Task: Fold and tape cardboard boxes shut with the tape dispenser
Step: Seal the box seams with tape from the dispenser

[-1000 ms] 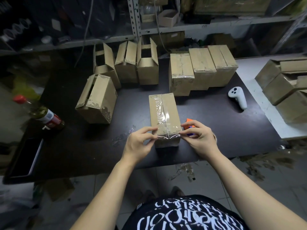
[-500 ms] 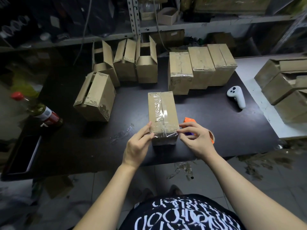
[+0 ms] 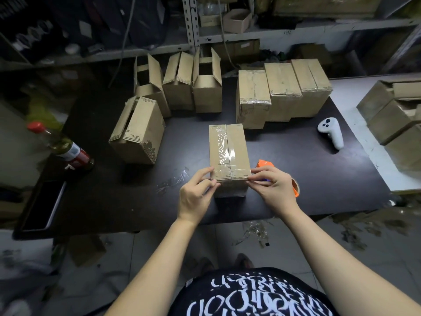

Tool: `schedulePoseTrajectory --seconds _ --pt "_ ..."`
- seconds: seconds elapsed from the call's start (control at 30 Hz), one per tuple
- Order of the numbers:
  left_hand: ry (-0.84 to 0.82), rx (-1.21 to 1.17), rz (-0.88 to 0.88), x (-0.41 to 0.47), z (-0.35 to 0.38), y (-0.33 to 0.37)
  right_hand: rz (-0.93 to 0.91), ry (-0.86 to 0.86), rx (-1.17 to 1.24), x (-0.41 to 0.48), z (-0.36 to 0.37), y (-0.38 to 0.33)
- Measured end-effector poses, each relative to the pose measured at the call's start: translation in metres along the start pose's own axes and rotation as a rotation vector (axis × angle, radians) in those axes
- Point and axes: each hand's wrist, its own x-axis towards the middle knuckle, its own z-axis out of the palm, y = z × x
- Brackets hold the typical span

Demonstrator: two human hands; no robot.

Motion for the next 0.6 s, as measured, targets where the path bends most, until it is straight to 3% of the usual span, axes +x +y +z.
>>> schedulePoseTrajectory --seconds 0.3,0.6 --pt "-0.152 0.132 0.037 0.012 0.002 0.005 0.019 -0.046 -0.032 0.004 -0.003 -0.002" --pt "-0.135 -0.097 -0.082 0.016 0.000 -0.003 -0.049 -0.037 -0.179 0.004 0.002 -0.014"
